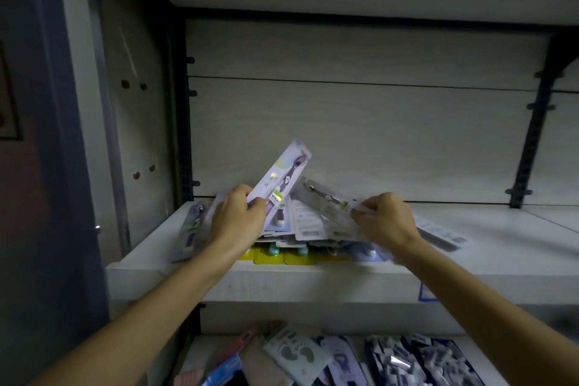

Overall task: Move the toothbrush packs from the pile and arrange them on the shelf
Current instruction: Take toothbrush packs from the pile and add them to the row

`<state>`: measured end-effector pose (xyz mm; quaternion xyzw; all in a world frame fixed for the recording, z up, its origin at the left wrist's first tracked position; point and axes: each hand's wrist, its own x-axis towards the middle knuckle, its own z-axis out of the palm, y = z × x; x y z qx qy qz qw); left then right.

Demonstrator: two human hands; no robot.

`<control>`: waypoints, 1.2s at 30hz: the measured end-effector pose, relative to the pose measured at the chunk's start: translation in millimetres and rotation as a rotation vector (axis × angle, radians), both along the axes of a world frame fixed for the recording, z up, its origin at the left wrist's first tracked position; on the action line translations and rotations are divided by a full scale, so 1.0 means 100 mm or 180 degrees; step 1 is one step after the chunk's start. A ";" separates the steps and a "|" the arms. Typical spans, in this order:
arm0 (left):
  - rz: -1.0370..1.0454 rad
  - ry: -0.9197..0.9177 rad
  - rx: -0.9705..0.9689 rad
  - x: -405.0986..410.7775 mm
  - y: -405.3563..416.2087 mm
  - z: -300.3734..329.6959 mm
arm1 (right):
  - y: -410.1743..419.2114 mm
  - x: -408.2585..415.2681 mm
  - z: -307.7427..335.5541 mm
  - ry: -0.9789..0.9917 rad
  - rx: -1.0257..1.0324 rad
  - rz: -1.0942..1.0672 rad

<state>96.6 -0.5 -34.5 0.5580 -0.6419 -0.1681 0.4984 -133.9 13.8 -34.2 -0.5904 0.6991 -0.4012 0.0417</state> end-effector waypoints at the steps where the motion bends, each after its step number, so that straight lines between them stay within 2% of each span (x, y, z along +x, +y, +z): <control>1: -0.0145 0.0110 -0.0003 -0.05 0.02 -0.01 | 0.08 -0.04 -0.01 -0.0102 -0.0080 -0.0032; 6: -0.0640 0.0562 0.0016 -0.37 0.15 -0.02 | 0.48 -0.29 -0.07 -0.0859 -0.0348 -0.0382; 14: -0.1359 0.0916 0.0300 -1.07 0.43 0.09 | 1.09 -0.86 0.07 -0.2216 -0.0331 -0.0417; 25: -0.2244 0.1816 0.1334 -2.45 1.14 0.08 | 2.21 -2.10 0.01 -0.2274 -0.0496 -0.0793; 36: -0.2791 0.1583 0.1757 -3.90 2.17 -0.10 | 3.33 -3.45 -0.07 -0.2263 -0.0551 -0.1089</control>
